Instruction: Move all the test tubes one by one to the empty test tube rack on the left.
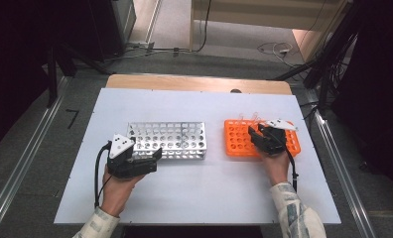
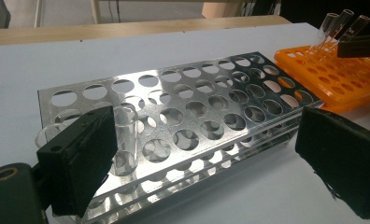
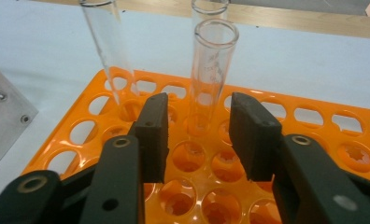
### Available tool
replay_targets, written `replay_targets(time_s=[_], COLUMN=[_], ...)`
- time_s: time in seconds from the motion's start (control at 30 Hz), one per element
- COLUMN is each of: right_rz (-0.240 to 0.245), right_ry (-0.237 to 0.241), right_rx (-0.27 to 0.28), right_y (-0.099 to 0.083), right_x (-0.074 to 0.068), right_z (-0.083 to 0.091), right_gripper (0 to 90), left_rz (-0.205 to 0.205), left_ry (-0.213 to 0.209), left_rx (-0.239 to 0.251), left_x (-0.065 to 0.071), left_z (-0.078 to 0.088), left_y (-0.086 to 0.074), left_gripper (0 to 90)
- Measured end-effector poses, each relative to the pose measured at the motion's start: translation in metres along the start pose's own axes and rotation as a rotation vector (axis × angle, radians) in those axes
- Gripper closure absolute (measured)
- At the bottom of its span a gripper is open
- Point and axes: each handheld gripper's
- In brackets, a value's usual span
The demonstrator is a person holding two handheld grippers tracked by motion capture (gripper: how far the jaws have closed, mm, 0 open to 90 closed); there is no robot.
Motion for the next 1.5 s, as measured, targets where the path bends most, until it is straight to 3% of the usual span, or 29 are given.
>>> replay_targets(time_s=[0.4,0.57,1.0,1.5], right_rz=[-0.004,0.004,0.008,0.017], right_ry=[-0.013,-0.008,-0.018,0.013], right_rx=[-0.016,-0.003,0.078,0.066], right_y=[-0.002,0.0,0.021,0.023], right_x=[0.001,0.001,0.002,0.001], right_z=[-0.011,-0.009,0.014,0.04], right_gripper=[71.9,72.8,73.6,73.6], left_rz=[0.002,0.002,0.005,-0.012], left_ry=[-0.003,-0.004,0.004,0.009], left_rx=[-0.009,-0.011,-0.014,-0.011], left_x=[-0.001,-0.001,-0.002,0.003], left_z=[0.0,0.0,-0.001,-0.003], left_y=[-0.001,-0.001,-0.002,-0.001], left_gripper=[5.8,5.8,5.8,5.8])
Point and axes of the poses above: each handheld gripper's, and its own axes: z roughly backward along the jaws, y roughly out of its top, x roughly to its right, and after that the axes turned 13 degrees about x, right-handed
